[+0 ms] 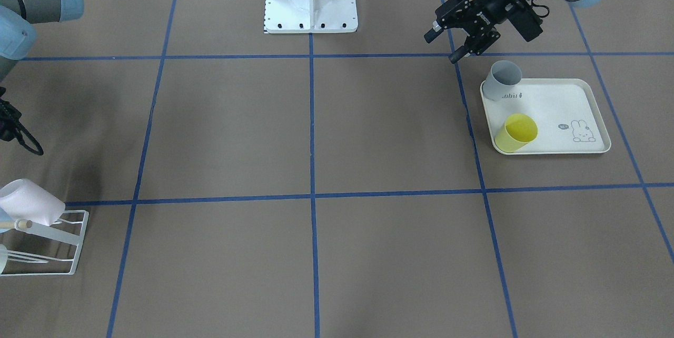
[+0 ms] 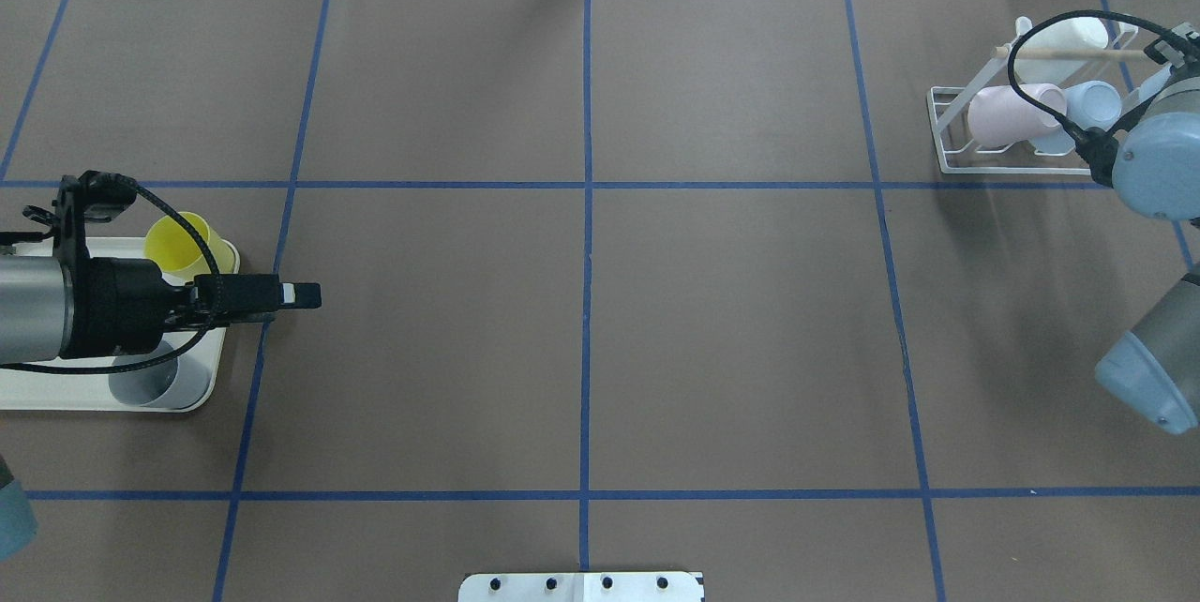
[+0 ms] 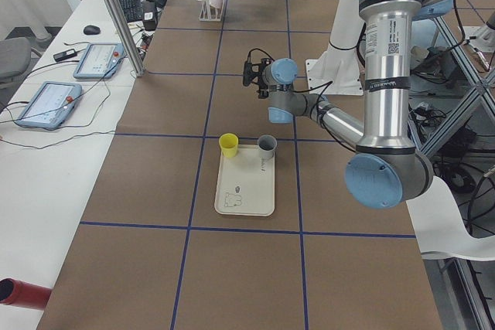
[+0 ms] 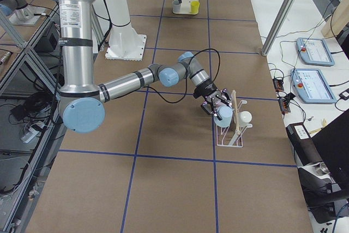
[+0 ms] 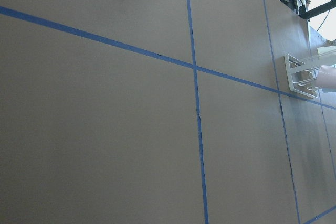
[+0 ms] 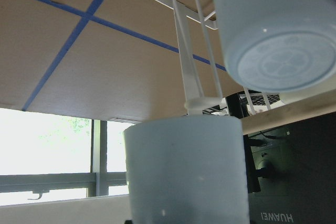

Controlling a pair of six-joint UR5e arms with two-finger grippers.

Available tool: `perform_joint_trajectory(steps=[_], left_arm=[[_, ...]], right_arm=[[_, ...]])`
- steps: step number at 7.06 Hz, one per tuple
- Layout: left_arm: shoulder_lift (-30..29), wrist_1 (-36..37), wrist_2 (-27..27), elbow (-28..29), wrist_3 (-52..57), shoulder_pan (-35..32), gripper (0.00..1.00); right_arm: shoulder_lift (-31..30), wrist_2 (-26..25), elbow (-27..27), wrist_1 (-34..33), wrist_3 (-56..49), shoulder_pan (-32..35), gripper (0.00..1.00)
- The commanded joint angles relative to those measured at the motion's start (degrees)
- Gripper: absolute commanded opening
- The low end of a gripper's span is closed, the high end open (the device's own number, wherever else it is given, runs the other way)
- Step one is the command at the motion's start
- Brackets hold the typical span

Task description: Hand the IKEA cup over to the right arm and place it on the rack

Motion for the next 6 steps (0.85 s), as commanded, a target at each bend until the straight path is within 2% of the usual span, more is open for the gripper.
perform_joint_trajectory(steps=[1, 4, 5, 6], left_arm=[[-0.1, 0.0, 0.0, 0.0, 0.0, 0.0, 1.0], [-0.2, 0.0, 0.0, 0.0, 0.0, 0.0, 1.0], [-0.2, 0.0, 0.0, 0.0, 0.0, 0.0, 1.0], [-0.3, 0.0, 0.0, 0.0, 0.0, 0.0, 1.0]], right_arm=[[0.2, -0.2, -4.2, 5.5, -0.4, -0.1, 0.0], [0.7, -0.2, -5.2, 6.7, -0.7, -0.3, 0.0], [1.0, -0.2, -5.3, 6.8, -0.5, -0.4, 0.07], [1.3, -0.1, -5.5, 7.1, 0.4, -0.4, 0.56]])
